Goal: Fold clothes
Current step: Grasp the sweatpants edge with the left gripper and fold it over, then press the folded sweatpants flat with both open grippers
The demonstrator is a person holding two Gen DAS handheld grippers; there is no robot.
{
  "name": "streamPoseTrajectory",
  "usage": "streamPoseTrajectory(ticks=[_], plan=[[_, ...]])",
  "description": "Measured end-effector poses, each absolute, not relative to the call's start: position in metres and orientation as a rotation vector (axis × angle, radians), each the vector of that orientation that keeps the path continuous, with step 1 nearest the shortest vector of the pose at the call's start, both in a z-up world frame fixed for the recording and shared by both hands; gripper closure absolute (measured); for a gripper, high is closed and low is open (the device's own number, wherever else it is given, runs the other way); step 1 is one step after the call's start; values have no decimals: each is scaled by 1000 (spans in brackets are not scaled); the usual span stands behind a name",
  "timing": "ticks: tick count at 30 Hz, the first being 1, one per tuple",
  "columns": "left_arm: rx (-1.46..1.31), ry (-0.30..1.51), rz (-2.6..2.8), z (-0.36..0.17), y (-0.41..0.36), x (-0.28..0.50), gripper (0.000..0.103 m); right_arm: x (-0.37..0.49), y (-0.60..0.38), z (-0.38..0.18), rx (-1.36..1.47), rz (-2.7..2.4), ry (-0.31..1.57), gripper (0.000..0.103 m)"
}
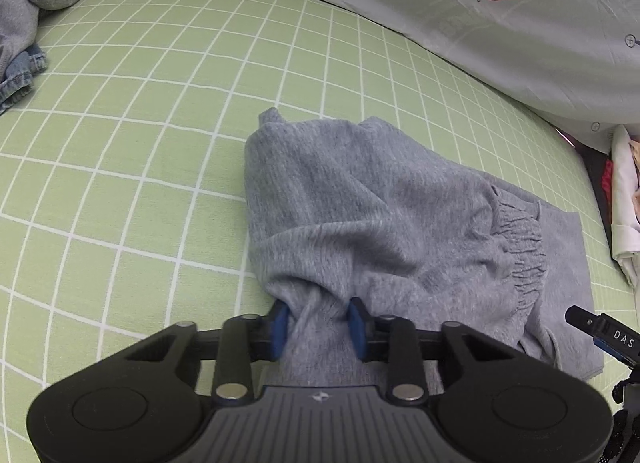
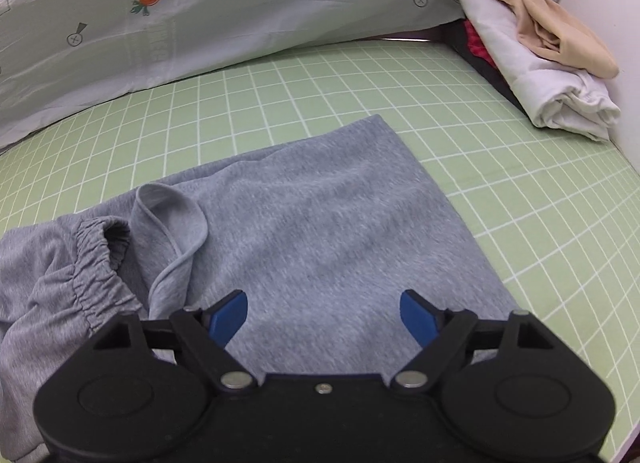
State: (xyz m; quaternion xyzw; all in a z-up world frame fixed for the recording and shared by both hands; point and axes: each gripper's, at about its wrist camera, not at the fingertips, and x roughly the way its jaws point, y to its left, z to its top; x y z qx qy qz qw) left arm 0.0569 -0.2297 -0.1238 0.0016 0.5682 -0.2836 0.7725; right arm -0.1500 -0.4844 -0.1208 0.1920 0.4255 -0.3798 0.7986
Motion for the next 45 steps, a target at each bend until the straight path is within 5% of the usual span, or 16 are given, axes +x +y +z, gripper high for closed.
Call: streamPoseTrajectory(ticks=[3, 19, 27, 29, 32, 34, 37, 45], plan=[[6, 1213, -662, -117, -234, 58, 90, -164, -482, -117, 432, -836, 901, 19], [-200, 963, -862, -11, -323, -25, 93, -236, -544, -99, 631, -781, 738, 19], [-226, 1037, -906, -26, -420, -60, 92, -281, -609, -100, 647, -779, 724, 19], [-247, 1079, -890, -38, -445, -64, 88, -291, -630, -102, 660, -794, 722, 19], [-247, 1189, -843, -66, -473, -64, 64, -296, -660, -106, 672, -806, 730, 19], [-222, 1183, -856, -67, -477, -68, 63, -292, -676, -110, 687, -780, 746, 18], [-182, 1158, -864, -65, -479, -74, 40, -276, -685, -114, 715, -693, 762, 18], [-31, 997, -565, -44, -413, -58, 36, -213, -645, -125, 684, -462, 828, 17]])
